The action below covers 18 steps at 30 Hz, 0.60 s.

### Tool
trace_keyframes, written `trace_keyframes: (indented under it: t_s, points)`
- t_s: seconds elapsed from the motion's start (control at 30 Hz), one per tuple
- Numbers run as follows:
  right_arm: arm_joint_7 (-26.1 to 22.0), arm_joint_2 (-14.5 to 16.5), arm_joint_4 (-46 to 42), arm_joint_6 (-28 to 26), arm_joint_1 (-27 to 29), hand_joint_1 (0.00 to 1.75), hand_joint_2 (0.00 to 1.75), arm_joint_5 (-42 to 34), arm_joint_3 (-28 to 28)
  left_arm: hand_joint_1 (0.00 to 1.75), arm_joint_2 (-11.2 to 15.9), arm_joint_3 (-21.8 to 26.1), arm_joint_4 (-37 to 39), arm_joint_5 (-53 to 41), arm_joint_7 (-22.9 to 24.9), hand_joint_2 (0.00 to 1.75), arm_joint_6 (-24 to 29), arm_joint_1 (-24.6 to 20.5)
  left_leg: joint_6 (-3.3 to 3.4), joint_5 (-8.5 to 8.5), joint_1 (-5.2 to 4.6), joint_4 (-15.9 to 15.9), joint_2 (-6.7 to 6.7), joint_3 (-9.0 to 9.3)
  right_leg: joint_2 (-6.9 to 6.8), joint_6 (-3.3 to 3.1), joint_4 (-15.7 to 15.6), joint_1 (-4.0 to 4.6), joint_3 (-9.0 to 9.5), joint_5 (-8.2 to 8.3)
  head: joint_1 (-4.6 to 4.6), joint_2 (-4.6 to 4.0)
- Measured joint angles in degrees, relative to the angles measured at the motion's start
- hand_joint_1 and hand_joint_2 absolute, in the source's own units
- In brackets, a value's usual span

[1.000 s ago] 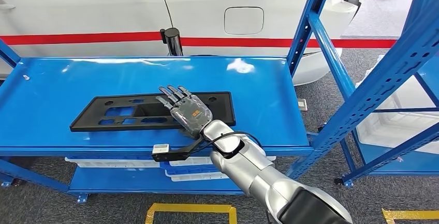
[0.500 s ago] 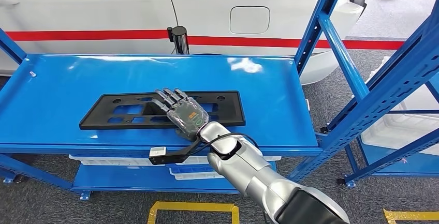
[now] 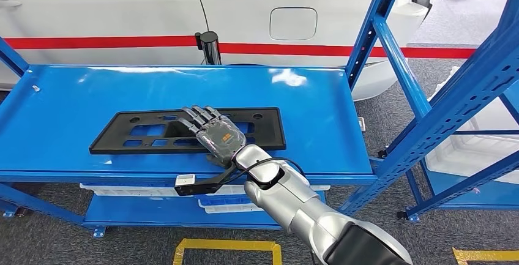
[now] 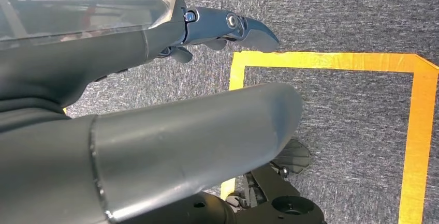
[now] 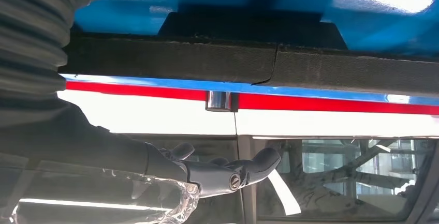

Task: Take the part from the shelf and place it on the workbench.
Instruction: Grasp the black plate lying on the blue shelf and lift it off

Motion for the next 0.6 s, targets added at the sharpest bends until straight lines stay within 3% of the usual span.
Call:
trace_keyframes:
  t_s: [0.03,0.07,0.6]
  points:
    - [-0.06,0.00,0.08,0.03,0.01,1.58,1.75,-0.04,0.05,0.00,0.00,-0.01,0.00,-0.02,0.00,0.00,0.01,0.00,-0.01,0.00,0.01,0.00,0.00,0.00,0.00,0.00,0.00,0.03,0.00,0.00,0.00,0.00]
    - [-0.10,0.01,0.19,0.05,0.04,1.75,1.75,-0.11,0.10,0.00,0.01,-0.01,0.00,-0.04,0.00,0.00,0.01,0.00,-0.01,0.00,0.01,0.00,0.00,0.00,0.00,0.00,0.00,0.03,0.00,0.00,0.00,0.00]
    - [1.13,-0.01,1.08,-0.62,-0.66,1.74,1.75,-0.27,0.35,0.00,0.19,0.01,0.00,-0.45,-1.10,0.00,0.86,-0.10,-0.02,-0.01,0.00,0.00,0.01,0.12,0.00,0.00,0.00,0.05,0.08,0.00,0.00,0.00]
